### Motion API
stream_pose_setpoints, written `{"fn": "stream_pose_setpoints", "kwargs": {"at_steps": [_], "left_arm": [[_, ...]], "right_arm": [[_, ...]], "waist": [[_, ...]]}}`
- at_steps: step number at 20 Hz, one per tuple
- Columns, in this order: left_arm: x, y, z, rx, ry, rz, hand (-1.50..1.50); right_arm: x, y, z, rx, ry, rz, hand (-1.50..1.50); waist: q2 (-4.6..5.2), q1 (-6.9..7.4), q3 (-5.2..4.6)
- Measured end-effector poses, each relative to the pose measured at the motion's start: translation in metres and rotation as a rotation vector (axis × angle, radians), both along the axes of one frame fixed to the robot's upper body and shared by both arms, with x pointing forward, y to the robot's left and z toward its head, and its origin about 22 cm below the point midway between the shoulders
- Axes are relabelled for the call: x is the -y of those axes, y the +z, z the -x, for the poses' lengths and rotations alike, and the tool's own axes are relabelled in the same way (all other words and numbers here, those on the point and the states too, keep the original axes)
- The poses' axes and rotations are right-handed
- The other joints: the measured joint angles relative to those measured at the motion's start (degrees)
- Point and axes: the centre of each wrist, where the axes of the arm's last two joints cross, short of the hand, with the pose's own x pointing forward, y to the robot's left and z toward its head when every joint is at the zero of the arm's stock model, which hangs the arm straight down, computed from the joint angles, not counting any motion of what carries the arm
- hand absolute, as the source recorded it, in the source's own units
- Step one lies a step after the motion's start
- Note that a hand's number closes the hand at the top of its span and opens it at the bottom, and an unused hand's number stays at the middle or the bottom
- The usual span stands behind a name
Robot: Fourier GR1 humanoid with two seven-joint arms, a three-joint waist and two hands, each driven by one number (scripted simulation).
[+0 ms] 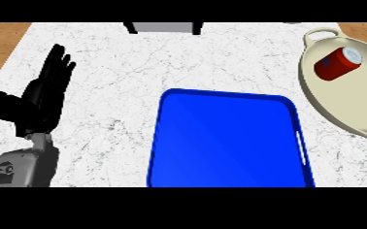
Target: Pick the can from the tray and place it in the pot
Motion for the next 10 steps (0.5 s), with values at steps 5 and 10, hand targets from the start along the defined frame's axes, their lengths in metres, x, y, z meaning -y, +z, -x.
{"fn": "stream_pose_setpoints", "kwargs": {"at_steps": [5, 10], "left_arm": [[0.004, 0.001, -0.003, 0.001, -0.002, 0.005, 0.00], [0.000, 0.005, -0.006, 0.006, 0.000, 0.003, 0.00]], "right_arm": [[0.031, 0.007, 0.033, 0.000, 0.017, -0.024, -1.50], [0.051, 0.008, 0.060, -0.024, 0.008, -0.024, -1.50]], "waist": [[0.05, -0.15, 0.04], [0.12, -0.07, 0.11]]}}
